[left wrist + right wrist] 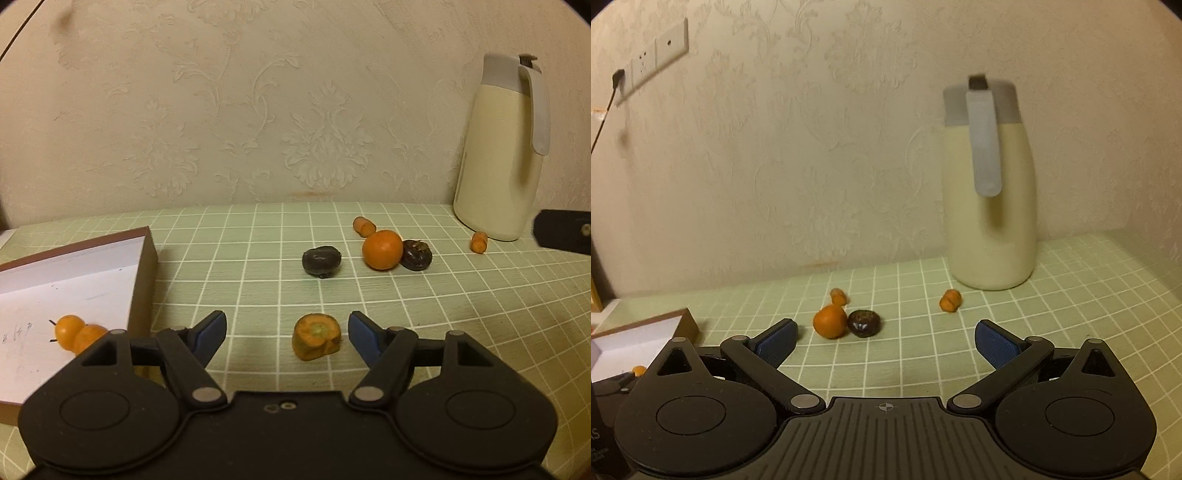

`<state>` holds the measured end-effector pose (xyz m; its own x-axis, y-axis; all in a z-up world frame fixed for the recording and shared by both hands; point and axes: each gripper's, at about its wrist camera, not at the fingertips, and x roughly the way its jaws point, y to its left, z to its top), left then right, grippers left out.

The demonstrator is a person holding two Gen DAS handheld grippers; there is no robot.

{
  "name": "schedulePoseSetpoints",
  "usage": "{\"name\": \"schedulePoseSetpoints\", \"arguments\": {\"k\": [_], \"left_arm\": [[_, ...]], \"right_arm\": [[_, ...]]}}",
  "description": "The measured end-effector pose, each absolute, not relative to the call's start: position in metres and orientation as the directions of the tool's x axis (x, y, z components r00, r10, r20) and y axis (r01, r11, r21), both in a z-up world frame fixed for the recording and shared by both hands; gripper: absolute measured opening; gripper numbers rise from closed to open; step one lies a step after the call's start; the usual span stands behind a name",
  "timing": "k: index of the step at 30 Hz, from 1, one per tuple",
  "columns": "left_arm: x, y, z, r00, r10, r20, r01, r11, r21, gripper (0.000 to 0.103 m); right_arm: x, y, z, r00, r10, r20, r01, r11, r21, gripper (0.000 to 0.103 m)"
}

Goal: Organize fruits
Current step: 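Move the left tool to the cut orange slice while the right tool returns to the table, then close the left tool on the cut orange slice with green centre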

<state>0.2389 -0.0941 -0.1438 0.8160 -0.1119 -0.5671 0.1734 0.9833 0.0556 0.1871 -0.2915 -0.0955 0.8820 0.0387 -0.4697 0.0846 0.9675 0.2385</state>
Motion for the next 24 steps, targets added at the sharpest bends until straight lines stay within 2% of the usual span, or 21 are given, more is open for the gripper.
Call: {"name": "schedulePoseSetpoints", "arguments": {"k": [2,3,4,6,9,11,12,13,20,21,22,24], "left_arm": [[0.243,-0.098,-0.146,0.812,-0.112,-0.573,0.175,0.983,0.055,0.065],[0.246,-0.099,-0.147,0.81,-0.113,-0.576,0.174,0.983,0.053,0.065],[0.247,-0.099,-0.148,0.809,-0.11,-0.577,0.172,0.984,0.053,0.065],[0.251,-0.101,-0.149,0.806,-0.108,-0.581,0.168,0.984,0.05,0.065],[0.256,-0.103,-0.152,0.803,-0.107,-0.586,0.166,0.985,0.048,0.066],[0.258,-0.105,-0.155,0.802,-0.099,-0.59,0.161,0.986,0.053,0.066],[0.26,-0.105,-0.156,0.799,-0.096,-0.593,0.158,0.986,0.053,0.066],[0.261,-0.106,-0.158,0.796,-0.094,-0.598,0.155,0.987,0.051,0.066],[0.265,-0.105,-0.16,0.795,-0.088,-0.6,0.145,0.988,0.047,0.066],[0.265,-0.105,-0.16,0.796,-0.086,-0.599,0.143,0.988,0.049,0.066],[0.267,-0.104,-0.16,0.795,-0.087,-0.601,0.142,0.989,0.045,0.065],[0.27,-0.103,-0.161,0.79,-0.089,-0.607,0.139,0.99,0.035,0.064]], "right_arm": [[0.194,-0.287,-0.099,0.875,0.017,-0.483,0.087,0.977,0.193,0.102],[0.197,-0.286,-0.101,0.872,0.014,-0.489,0.087,0.979,0.184,0.099],[0.2,-0.287,-0.104,0.867,0.019,-0.498,0.089,0.977,0.193,0.09],[0.208,-0.289,-0.111,0.852,0.036,-0.523,0.092,0.972,0.216,0.084],[0.217,-0.293,-0.12,0.84,0.043,-0.541,0.102,0.967,0.235,0.083],[0.222,-0.294,-0.123,0.835,0.047,-0.548,0.1,0.966,0.236,0.075],[0.225,-0.295,-0.125,0.831,0.055,-0.554,0.099,0.965,0.244,0.065],[0.228,-0.296,-0.126,0.825,0.063,-0.562,0.098,0.962,0.253,0.062],[0.253,-0.312,-0.135,0.812,0.04,-0.582,0.156,0.946,0.283,0.062],[0.257,-0.314,-0.136,0.811,0.03,-0.584,0.165,0.946,0.278,0.059],[0.261,-0.317,-0.137,0.809,0.028,-0.587,0.169,0.945,0.279,0.052],[0.267,-0.321,-0.141,0.801,0.035,-0.598,0.174,0.941,0.289,0.047]]}}
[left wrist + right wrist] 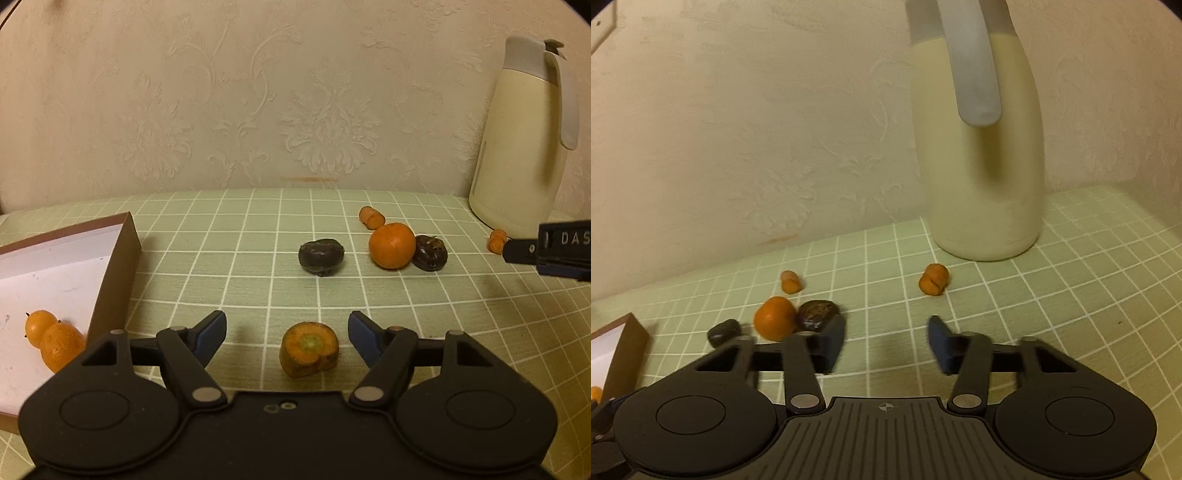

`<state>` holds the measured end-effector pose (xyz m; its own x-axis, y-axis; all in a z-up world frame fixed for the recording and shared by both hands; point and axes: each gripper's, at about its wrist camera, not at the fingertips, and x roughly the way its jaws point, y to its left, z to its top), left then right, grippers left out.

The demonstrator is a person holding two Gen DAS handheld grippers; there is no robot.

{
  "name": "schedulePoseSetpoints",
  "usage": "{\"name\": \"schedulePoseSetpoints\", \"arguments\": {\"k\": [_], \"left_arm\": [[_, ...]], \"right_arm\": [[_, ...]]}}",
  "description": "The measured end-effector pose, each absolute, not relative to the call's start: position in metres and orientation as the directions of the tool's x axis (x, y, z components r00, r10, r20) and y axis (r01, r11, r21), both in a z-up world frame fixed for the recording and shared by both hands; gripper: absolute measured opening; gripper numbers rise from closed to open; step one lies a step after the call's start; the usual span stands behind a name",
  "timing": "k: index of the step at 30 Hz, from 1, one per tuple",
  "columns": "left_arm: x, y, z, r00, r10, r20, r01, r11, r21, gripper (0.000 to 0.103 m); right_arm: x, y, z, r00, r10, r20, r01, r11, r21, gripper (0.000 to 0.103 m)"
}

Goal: Organize fruits
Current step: 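Close the left tool on the cut orange slice with green centre, then grasp the small orange piece near the thermos with the right tool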

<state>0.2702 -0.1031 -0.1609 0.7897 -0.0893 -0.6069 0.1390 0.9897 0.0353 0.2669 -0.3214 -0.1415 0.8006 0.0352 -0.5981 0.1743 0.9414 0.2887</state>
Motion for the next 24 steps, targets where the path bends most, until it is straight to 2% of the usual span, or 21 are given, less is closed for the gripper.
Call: {"name": "schedulePoseSetpoints", "arguments": {"k": [3,4,6,12,18,22,24], "left_arm": [[0.274,-0.103,-0.163,0.786,-0.086,-0.612,0.133,0.991,0.032,0.058],[0.274,-0.103,-0.164,0.783,-0.089,-0.616,0.13,0.991,0.022,0.051],[0.273,-0.103,-0.165,0.779,-0.097,-0.62,0.122,0.993,-0.002,0.045],[0.265,-0.113,-0.168,0.781,-0.081,-0.619,0.123,0.992,0.025,0.047],[0.266,-0.114,-0.17,0.773,-0.08,-0.63,0.11,0.994,0.009,0.044],[0.266,-0.116,-0.172,0.769,-0.078,-0.635,0.108,0.994,0.008,0.027],[0.266,-0.116,-0.172,0.771,-0.075,-0.632,0.103,0.995,0.008,0.026]], "right_arm": [[0.269,-0.323,-0.146,0.794,0.039,-0.607,0.176,0.94,0.291,0.047],[0.269,-0.323,-0.147,0.792,0.039,-0.61,0.175,0.942,0.288,0.047],[0.27,-0.324,-0.147,0.793,0.038,-0.608,0.174,0.942,0.286,0.047],[0.273,-0.328,-0.147,0.79,0.028,-0.613,0.187,0.94,0.284,0.047],[0.282,-0.338,-0.15,0.783,0.021,-0.622,0.212,0.931,0.298,0.047],[0.288,-0.341,-0.151,0.782,0.028,-0.622,0.212,0.927,0.309,0.047],[0.289,-0.339,-0.151,0.782,0.03,-0.622,0.208,0.929,0.307,0.047]]}}
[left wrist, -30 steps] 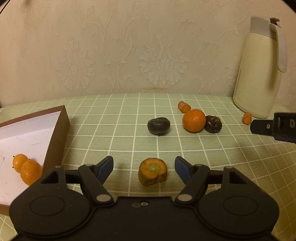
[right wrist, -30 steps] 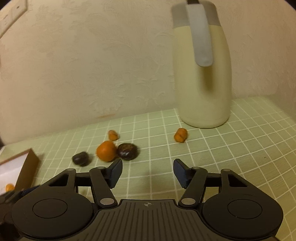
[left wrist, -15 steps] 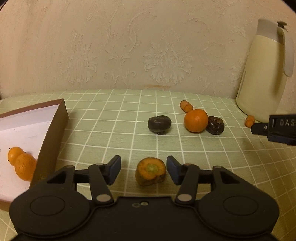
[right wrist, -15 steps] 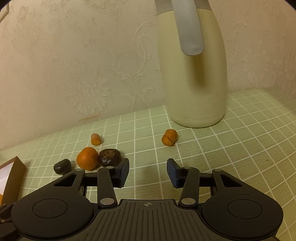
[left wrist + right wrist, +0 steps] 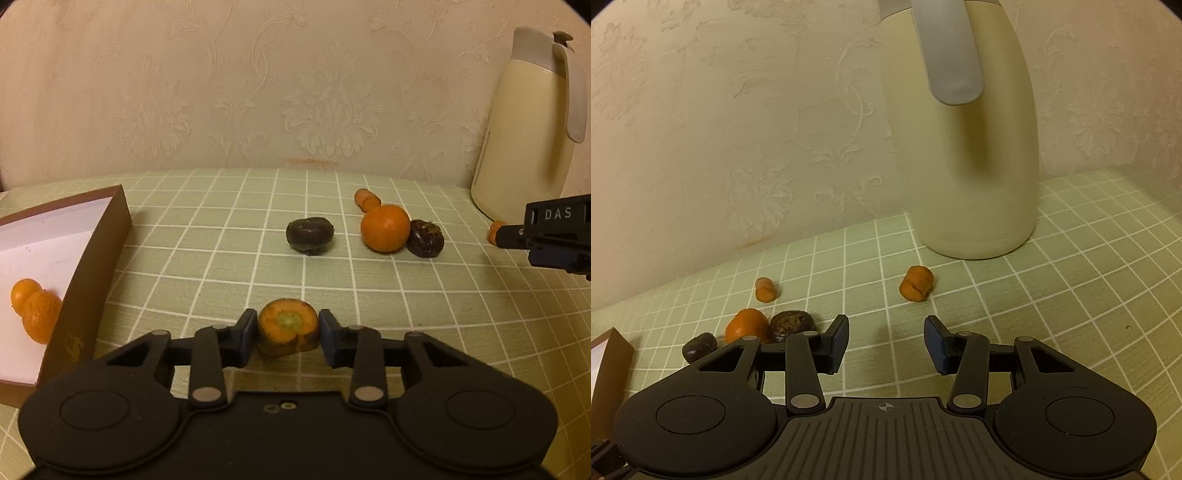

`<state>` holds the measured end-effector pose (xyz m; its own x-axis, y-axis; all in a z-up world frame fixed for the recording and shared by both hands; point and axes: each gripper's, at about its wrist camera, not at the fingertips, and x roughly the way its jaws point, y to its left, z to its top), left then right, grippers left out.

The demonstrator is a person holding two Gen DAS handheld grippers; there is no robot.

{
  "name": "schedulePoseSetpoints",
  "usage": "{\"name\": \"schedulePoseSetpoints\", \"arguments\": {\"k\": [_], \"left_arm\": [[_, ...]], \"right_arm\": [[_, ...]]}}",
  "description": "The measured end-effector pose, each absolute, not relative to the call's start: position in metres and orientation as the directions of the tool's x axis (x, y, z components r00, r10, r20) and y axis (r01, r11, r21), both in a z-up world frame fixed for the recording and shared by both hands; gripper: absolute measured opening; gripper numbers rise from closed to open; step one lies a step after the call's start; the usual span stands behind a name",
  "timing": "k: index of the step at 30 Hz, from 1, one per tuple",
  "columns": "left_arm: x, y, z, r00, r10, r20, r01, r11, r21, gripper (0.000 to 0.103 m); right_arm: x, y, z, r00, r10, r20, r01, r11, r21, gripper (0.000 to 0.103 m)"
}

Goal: Organize fruits
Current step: 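Grasp the small orange piece near the thermos with the right tool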

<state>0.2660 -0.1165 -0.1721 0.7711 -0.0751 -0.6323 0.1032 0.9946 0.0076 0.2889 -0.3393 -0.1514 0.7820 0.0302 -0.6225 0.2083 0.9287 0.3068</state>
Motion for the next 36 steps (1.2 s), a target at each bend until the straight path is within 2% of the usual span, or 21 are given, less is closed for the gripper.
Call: {"name": "schedulePoseSetpoints", "arguments": {"k": [27,28,30,36], "left_arm": [[0.312,-0.12,-0.175,0.791,-0.045,-0.61,0.091,0.995,0.044,0.026],[0.312,-0.12,-0.175,0.792,-0.045,-0.609,0.094,0.994,0.05,0.026],[0.313,-0.121,-0.175,0.792,-0.047,-0.608,0.101,0.993,0.055,0.026],[0.313,-0.119,-0.176,0.791,-0.053,-0.61,0.114,0.991,0.062,0.026]], "right_arm": [[0.346,-0.366,-0.171,0.756,-0.005,-0.655,0.276,0.909,0.311,0.046],[0.349,-0.366,-0.171,0.755,-0.002,-0.655,0.274,0.91,0.313,0.035],[0.353,-0.364,-0.172,0.751,0.001,-0.661,0.269,0.913,0.307,0.024],[0.359,-0.358,-0.17,0.745,-0.013,-0.667,0.265,0.923,0.278,0.024]]}}
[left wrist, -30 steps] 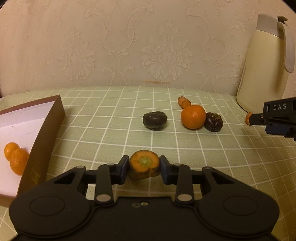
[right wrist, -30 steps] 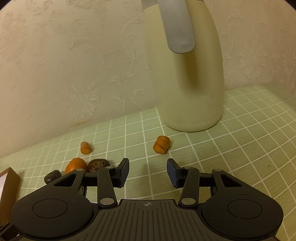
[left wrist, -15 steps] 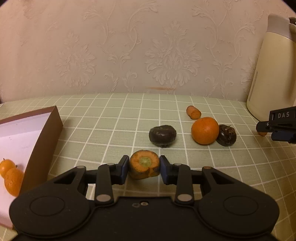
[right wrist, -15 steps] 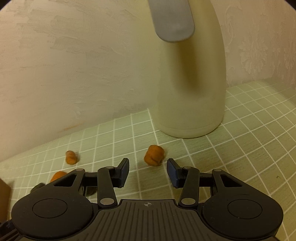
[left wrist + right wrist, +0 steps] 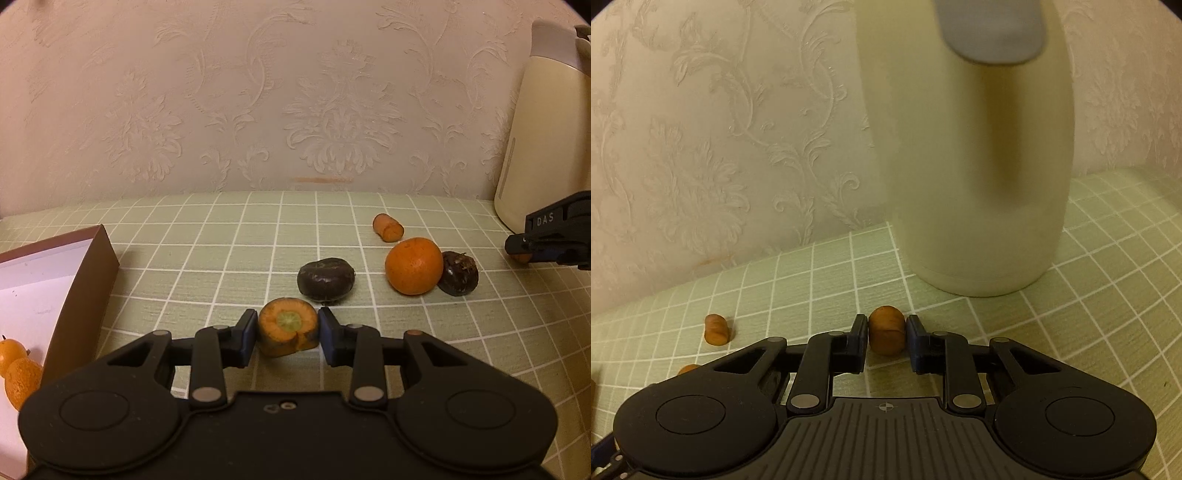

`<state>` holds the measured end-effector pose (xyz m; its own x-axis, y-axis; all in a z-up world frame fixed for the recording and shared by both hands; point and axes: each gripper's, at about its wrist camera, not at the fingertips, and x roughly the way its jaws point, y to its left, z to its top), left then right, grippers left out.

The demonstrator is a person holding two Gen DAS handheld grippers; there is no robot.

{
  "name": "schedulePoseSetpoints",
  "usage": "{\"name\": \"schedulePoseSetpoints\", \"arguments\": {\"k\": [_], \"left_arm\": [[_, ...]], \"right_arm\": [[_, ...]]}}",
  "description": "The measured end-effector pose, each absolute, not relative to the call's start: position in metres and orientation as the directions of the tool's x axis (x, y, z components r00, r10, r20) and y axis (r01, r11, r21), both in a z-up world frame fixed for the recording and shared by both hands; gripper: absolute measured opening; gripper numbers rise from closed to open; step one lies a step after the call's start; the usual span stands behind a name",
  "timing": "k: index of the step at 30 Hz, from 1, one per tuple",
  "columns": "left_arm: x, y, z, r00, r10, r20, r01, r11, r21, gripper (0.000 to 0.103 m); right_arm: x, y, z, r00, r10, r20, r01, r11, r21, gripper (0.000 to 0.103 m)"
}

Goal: Organize fruits
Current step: 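Grasp the small orange piece near the thermos with the right tool, then carry the slice in the left tool over the box while the right tool carries its piece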

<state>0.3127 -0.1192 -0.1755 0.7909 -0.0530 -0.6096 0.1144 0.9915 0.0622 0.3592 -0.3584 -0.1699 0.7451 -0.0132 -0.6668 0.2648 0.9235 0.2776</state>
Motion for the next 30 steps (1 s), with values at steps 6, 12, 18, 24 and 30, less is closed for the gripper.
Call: {"name": "schedulePoseSetpoints", "arguments": {"k": [6,12,18,24,30], "left_arm": [[0.31,-0.117,-0.174,0.784,-0.053,-0.618,0.106,0.993,0.05,0.027],[0.309,-0.116,-0.175,0.784,-0.055,-0.619,0.106,0.993,0.045,0.027],[0.302,-0.113,-0.174,0.781,-0.068,-0.621,0.113,0.993,0.033,0.026],[0.283,-0.117,-0.17,0.782,-0.101,-0.615,0.158,0.987,0.038,0.026],[0.263,-0.107,-0.16,0.79,-0.115,-0.602,0.181,0.982,0.051,0.026]], "right_arm": [[0.364,-0.359,-0.17,0.738,-0.005,-0.675,0.241,0.936,0.257,0.024],[0.354,-0.363,-0.169,0.741,0.018,-0.671,0.233,0.931,0.282,0.022],[0.331,-0.351,-0.159,0.754,0.06,-0.654,0.181,0.938,0.296,0.022],[0.301,-0.323,-0.15,0.746,0.138,-0.651,0.104,0.942,0.32,0.022],[0.254,-0.289,-0.139,0.74,0.195,-0.644,0.033,0.945,0.324,0.022]]}}
